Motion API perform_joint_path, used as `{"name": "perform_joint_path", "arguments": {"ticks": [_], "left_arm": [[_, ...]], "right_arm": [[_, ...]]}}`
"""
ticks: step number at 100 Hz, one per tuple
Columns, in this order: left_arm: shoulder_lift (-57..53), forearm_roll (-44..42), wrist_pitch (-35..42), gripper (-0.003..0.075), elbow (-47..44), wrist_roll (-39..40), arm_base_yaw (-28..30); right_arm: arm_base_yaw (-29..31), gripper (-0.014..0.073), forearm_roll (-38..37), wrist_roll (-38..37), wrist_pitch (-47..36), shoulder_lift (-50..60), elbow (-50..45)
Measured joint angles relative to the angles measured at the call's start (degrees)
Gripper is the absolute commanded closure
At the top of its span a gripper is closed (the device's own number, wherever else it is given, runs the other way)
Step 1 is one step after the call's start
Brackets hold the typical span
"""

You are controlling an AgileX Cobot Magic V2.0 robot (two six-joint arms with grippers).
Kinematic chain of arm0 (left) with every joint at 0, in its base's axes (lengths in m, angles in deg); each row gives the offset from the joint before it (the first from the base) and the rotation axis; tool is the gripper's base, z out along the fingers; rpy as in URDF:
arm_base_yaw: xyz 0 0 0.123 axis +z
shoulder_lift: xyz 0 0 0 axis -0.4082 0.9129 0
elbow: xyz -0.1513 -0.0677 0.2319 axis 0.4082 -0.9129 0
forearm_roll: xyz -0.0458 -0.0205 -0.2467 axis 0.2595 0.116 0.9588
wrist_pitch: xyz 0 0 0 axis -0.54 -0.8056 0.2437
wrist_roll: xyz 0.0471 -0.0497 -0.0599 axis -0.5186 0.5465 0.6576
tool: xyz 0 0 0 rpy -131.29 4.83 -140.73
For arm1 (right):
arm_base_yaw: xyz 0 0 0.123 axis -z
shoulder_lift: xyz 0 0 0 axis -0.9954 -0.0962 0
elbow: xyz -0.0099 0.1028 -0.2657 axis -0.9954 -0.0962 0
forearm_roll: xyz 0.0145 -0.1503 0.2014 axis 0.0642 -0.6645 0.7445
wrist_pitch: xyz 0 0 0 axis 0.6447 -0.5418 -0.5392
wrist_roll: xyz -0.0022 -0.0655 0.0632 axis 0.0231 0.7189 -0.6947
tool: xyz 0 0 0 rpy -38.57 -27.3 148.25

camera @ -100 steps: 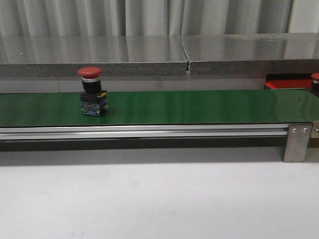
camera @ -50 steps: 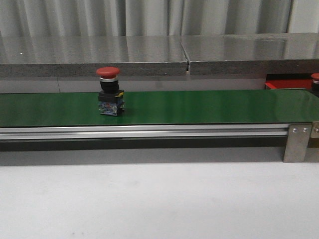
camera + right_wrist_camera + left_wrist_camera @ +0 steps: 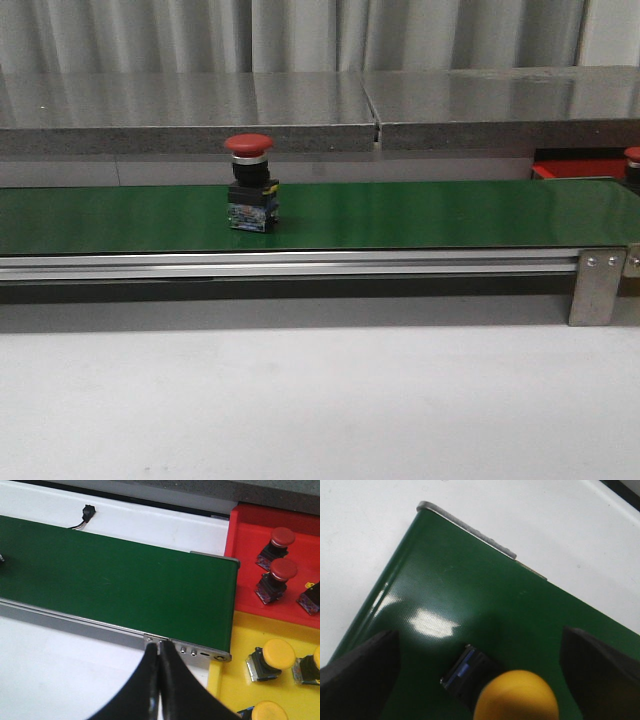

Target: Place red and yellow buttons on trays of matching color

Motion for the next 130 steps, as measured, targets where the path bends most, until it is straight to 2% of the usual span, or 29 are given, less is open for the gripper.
{"name": "perform_joint_path", "arguments": {"ticks": [20,36,77,91,118,130], "left_arm": [[0.00,0.38,-2.92,0.0048,4.88,-0.13,0.00],[-1.48,1.88,-4.27,0.0048,7.34,-4.08,-1.14],[-17.00,2.39,-6.20,0.0048,6.40,-10.07,-5.22],[-25.63,2.39,-3.54,0.0048,0.58,-11.16,-5.34],[-43.59,2.92,3.68,0.0051,-17.80,-13.28,-5.34],[-51.35,3.15,5.77,0.0122,-25.90,-13.50,-5.70]], "right_arm": [[0.00,0.0662,0.00,0.00,0.00,0.00,0.00],[0.00,0.0662,0.00,0.00,0.00,0.00,0.00],[0.00,0.0662,0.00,0.00,0.00,0.00,0.00],[0.00,0.0662,0.00,0.00,0.00,0.00,0.00],[0.00,0.0662,0.00,0.00,0.00,0.00,0.00],[0.00,0.0662,0.00,0.00,0.00,0.00,0.00]]}}
